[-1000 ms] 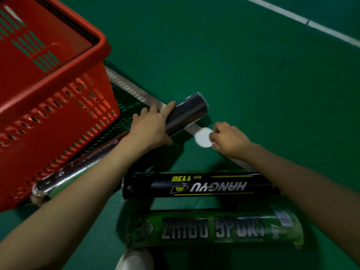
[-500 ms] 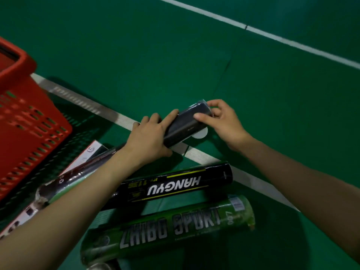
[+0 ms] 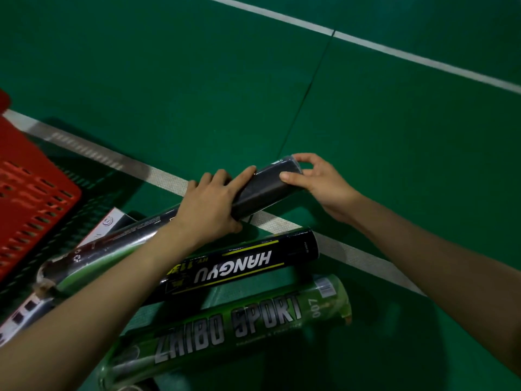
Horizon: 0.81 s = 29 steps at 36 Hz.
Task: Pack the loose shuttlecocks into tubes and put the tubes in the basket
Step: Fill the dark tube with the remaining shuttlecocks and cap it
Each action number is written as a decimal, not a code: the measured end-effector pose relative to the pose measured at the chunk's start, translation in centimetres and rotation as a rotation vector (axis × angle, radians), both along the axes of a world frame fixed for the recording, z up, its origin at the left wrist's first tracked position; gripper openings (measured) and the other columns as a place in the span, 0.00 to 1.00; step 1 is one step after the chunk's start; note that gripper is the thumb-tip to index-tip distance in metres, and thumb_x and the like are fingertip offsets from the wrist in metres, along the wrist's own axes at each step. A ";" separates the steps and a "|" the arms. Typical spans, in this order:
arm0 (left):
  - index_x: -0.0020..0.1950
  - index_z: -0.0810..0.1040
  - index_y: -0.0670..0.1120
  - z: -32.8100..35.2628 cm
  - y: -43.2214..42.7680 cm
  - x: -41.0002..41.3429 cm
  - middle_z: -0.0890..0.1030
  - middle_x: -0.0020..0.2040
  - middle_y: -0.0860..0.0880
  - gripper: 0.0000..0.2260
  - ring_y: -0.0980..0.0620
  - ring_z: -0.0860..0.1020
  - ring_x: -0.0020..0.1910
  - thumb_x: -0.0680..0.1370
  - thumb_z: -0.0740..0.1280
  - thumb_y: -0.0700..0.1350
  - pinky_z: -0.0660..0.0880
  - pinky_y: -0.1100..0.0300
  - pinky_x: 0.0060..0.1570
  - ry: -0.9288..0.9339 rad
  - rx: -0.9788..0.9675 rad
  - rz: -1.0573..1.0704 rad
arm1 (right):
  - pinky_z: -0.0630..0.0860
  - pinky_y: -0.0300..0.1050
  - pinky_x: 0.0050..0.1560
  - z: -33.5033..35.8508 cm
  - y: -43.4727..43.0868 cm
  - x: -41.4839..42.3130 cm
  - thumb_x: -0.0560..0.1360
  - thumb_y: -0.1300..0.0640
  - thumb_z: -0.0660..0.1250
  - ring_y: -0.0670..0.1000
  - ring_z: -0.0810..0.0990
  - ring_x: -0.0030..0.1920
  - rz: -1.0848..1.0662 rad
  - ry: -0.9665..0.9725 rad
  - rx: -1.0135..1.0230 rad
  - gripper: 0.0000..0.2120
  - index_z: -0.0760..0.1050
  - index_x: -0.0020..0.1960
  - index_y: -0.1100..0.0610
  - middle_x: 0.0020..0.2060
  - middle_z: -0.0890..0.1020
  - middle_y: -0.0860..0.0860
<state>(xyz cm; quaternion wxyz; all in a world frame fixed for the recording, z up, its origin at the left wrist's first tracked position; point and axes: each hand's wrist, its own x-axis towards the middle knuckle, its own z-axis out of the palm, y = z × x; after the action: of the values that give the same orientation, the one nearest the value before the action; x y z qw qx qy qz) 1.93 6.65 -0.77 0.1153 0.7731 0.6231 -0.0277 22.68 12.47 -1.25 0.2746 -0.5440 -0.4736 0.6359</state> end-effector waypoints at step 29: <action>0.77 0.44 0.57 -1.9 1.8 -4.2 0.71 0.61 0.42 0.47 0.39 0.69 0.60 0.68 0.72 0.57 0.68 0.45 0.58 0.108 -0.112 0.181 | 0.63 0.51 0.68 -9.0 2.5 -4.6 0.80 0.58 0.57 0.60 0.62 0.68 0.313 -0.895 0.379 0.11 0.71 0.57 0.64 0.70 0.60 0.60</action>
<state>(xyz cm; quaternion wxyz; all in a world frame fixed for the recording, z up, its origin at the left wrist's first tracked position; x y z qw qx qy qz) -2.31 8.48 -2.70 0.1266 0.7035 0.6931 -0.0935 18.13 15.02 -10.22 0.0400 -0.6261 -0.7277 0.2772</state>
